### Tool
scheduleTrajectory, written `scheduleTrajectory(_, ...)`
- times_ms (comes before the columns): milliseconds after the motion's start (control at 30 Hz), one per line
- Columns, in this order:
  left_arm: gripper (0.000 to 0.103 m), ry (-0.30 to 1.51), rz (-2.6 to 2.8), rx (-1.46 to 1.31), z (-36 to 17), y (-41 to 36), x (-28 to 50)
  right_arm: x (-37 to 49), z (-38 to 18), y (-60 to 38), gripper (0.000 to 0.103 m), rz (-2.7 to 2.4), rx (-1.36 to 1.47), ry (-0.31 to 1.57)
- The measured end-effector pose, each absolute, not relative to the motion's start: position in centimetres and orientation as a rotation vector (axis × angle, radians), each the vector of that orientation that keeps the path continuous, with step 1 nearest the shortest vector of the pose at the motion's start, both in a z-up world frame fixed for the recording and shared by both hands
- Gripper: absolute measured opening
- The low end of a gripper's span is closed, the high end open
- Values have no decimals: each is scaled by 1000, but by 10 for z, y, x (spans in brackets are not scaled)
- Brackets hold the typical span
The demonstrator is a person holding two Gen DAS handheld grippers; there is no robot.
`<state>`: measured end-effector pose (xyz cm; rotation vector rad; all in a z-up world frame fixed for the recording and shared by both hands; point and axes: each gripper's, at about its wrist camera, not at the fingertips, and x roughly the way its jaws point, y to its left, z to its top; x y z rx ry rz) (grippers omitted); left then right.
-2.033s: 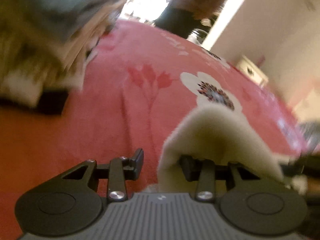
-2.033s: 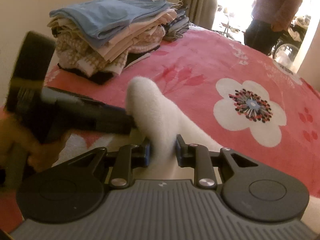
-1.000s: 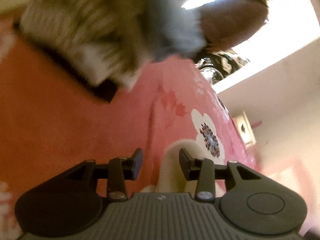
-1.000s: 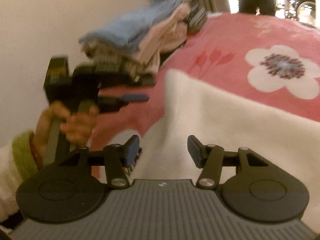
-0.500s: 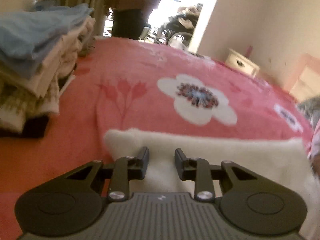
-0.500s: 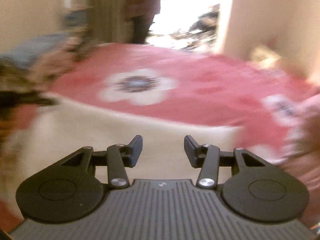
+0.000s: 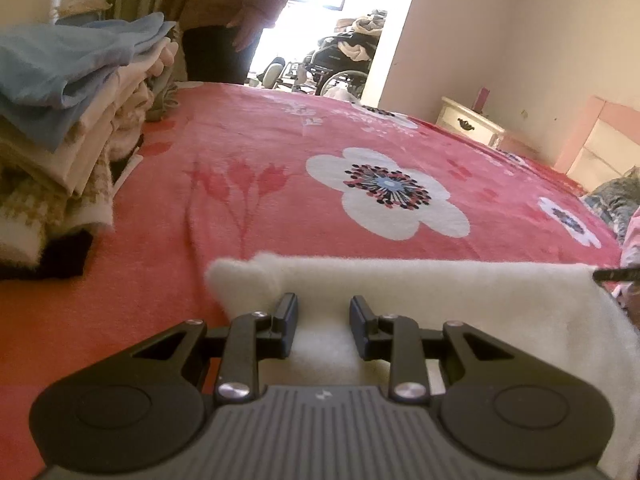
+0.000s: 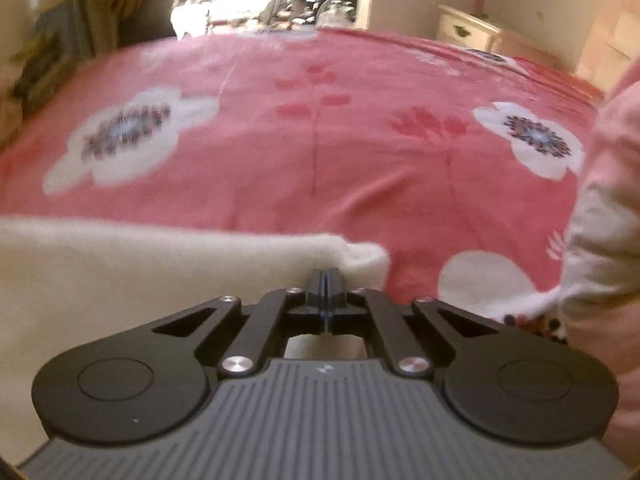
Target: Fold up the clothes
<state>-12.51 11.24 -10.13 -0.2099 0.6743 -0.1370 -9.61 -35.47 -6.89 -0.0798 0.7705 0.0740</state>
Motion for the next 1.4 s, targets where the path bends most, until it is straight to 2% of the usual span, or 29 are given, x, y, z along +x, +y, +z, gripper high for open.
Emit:
scheduleTrajectory(100,30,663,-143,-243,-104,116,-126,-96,-57,-353,0,67,-71,757)
scheduleTrajectory(267,31,689,-143,-235,-93,115,-124,-86,-90,-379,1,-55,-41,911)
scheduleTrajectory(300,31,691,-143,-229,-85,115,-126,-94,-85,-381,1,-54,-37,907)
scheduleTrajectory(367,41,673,-142,-209,-69,113,-136,-122,-63,-379,1,-8,-52,867)
scheduleTrajectory(533,41,659,-209,-150,-37,91,-183,-193,-7,-374,3,107,-89,763)
scheduleTrajectory(633,41,699,-289,-130,-35,63,-216,-231,4,-354,3,249,-139,775)
scheduleTrajectory(767,39,828,-329,-113,-67,31,-236,-250,-36,-333,3,317,-172,857)
scheduleTrajectory(867,33,843,-308,-85,-89,24,-242,-245,-77,-335,3,283,-159,932)
scheduleTrajectory(1033,37,810,-300,-113,-62,28,-259,-253,-39,-341,4,279,-82,882)
scheduleTrajectory(1133,39,826,-313,-113,-63,20,-271,-275,-22,-335,5,361,-53,827)
scheduleTrajectory(1333,39,835,-204,-119,-89,-1,-281,-277,-85,-314,2,380,-114,931)
scheduleTrajectory(1400,39,821,-173,-133,-83,-4,-289,-276,-83,-316,3,370,-94,927)
